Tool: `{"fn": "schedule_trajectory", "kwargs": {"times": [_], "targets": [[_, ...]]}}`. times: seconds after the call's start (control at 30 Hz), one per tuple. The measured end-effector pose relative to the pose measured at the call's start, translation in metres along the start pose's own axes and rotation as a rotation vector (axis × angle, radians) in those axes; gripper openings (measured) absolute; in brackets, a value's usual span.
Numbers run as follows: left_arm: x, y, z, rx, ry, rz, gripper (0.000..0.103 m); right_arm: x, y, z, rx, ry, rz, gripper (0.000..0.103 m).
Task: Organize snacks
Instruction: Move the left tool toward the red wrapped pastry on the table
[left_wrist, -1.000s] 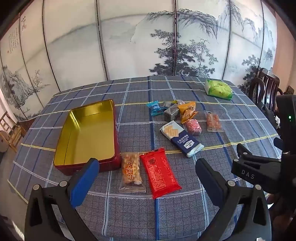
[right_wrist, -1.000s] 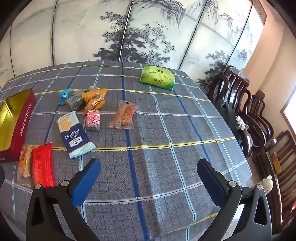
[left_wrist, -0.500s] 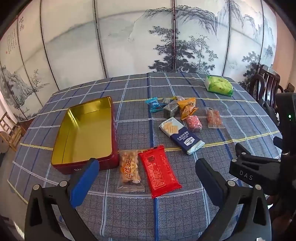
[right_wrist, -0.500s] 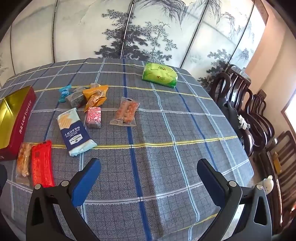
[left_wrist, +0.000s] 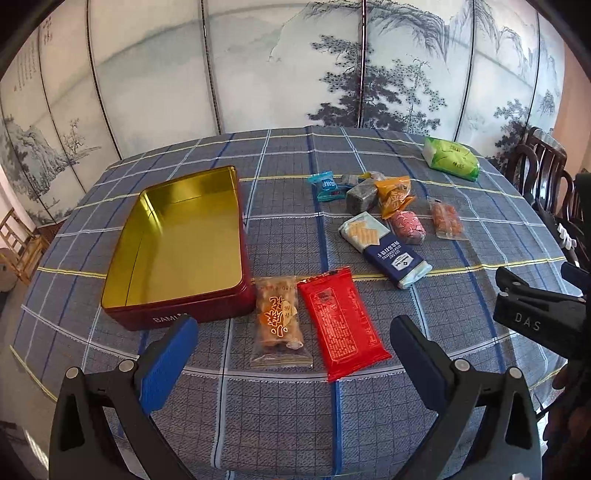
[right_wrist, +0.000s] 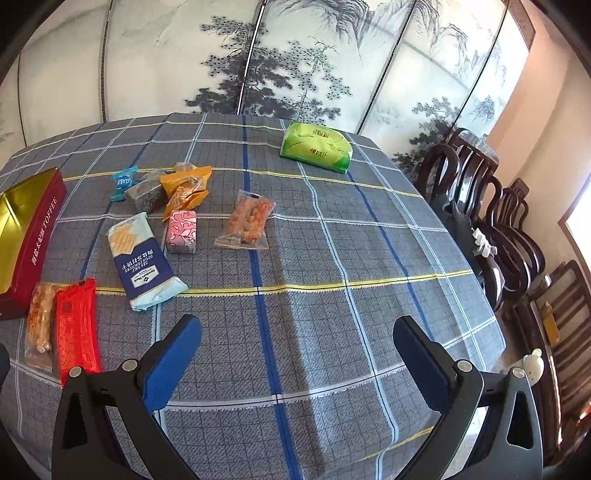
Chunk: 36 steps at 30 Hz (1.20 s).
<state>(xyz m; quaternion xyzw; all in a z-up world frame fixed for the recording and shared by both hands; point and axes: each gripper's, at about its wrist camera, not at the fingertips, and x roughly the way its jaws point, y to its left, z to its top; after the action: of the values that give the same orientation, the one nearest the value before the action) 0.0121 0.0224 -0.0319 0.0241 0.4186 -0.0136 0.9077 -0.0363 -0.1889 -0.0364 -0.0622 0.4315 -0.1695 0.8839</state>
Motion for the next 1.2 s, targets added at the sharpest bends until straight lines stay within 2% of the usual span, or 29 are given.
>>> {"fn": "schedule_trajectory", "kwargs": {"times": [0.77,1.2], "targets": [[0.009,-0.017,-0.003,0.024,0.021,-0.017,0.103,0.015,-0.003,-0.001,0.014,0.017,0.025,0.103],[0.012,-0.021,-0.009,0.029,0.034,-0.043,0.103,0.012,-0.006,0.0,0.04,0.012,0.085,0.103]]}}
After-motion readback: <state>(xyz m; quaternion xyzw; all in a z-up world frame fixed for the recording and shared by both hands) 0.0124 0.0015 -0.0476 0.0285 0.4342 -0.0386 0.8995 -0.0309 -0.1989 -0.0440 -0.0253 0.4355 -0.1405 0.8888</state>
